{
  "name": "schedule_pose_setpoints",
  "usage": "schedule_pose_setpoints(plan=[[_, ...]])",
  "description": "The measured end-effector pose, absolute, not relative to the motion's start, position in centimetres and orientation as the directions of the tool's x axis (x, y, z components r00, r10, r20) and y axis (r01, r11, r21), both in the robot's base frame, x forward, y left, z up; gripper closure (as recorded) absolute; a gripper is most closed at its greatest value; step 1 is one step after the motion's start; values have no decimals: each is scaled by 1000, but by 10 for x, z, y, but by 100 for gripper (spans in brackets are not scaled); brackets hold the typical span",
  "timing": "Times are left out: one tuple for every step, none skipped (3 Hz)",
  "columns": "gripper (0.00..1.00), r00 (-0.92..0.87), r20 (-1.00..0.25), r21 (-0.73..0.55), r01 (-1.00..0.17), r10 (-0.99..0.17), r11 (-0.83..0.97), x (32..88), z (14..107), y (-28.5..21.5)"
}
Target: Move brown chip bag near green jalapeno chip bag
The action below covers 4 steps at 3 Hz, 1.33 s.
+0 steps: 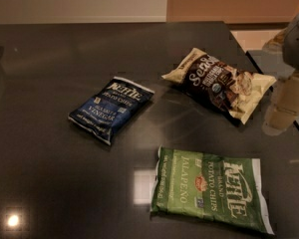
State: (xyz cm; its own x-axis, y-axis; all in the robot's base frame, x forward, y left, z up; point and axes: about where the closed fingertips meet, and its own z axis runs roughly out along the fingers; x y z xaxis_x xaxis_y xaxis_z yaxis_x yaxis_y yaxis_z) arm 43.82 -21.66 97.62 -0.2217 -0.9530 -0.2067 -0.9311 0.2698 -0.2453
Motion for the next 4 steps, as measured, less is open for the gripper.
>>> schedule_pose_setpoints(plan=[[0, -224, -207, -245, -930, -952, 273, 440, 977, -216], [0, -252, -232, -209, -930, -940, 301, 463, 966, -211], [0, -302, -267, -176, -919, -915, 354, 511, 938, -207], [0, -331, -289, -174, -904, -898, 389, 545, 923, -211]])
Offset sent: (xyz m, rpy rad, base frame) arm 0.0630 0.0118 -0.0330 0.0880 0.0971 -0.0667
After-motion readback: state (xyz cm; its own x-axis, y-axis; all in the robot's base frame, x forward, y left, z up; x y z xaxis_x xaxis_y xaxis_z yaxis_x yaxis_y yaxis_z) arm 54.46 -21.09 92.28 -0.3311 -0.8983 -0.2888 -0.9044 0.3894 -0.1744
